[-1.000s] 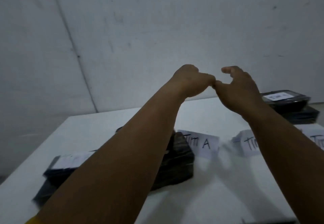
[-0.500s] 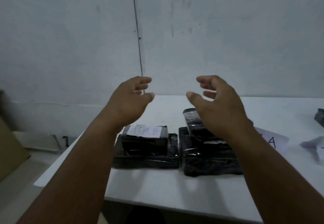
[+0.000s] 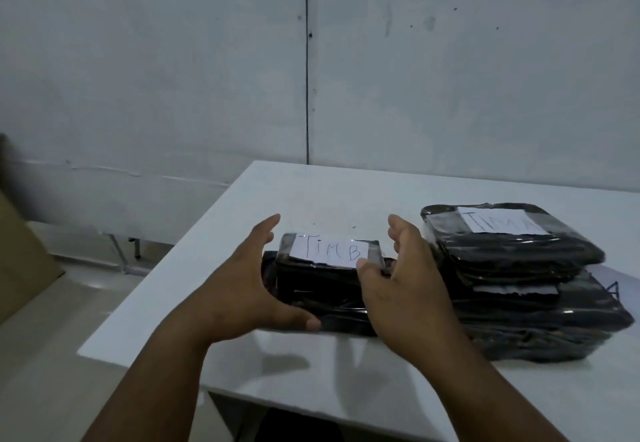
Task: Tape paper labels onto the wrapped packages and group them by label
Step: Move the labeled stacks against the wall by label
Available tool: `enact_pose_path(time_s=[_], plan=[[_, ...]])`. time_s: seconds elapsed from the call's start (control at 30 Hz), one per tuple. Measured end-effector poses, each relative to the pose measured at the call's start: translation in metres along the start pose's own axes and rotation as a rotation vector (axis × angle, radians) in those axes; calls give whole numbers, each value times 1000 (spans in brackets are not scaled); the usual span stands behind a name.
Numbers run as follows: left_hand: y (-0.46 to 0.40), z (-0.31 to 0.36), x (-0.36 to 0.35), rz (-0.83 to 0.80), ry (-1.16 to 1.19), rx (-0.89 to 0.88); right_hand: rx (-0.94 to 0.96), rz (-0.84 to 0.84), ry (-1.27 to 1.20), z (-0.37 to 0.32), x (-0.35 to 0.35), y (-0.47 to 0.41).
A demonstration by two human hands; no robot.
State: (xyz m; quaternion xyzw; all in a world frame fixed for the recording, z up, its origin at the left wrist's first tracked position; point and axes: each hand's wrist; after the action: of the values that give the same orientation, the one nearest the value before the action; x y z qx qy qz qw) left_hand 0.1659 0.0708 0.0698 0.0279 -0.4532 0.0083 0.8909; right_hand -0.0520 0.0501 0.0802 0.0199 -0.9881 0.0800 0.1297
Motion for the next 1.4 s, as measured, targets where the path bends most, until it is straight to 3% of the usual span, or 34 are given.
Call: enact_pose_path(time_s=[0.6, 0.8, 1.0, 1.3, 1.4], plan=[[-27, -60, -28, 228, -15, -78, -128, 12, -20, 23, -27, -5], [-25, -70, -21, 208, 24, -55, -137, -27, 42, 28, -41, -6], [-14, -67, -18, 101, 149, 40, -206, -43, 30, 26, -48, -9], [-9, -35, -14, 218, 279, 255, -109, -42, 95, 27, -49, -1], [-10, -35, -17, 226, 329, 282, -194, -47, 108, 26, -47, 2]])
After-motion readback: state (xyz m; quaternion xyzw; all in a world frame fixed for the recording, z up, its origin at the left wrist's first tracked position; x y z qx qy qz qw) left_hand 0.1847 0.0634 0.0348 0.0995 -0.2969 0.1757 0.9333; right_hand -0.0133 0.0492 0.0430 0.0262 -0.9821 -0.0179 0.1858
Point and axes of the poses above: each hand's wrist, its own y-axis away from the middle knuckle, its own x-axis out of the back of the hand, z = x × y, and after that the axes turned 13 degrees about -y, right-handed
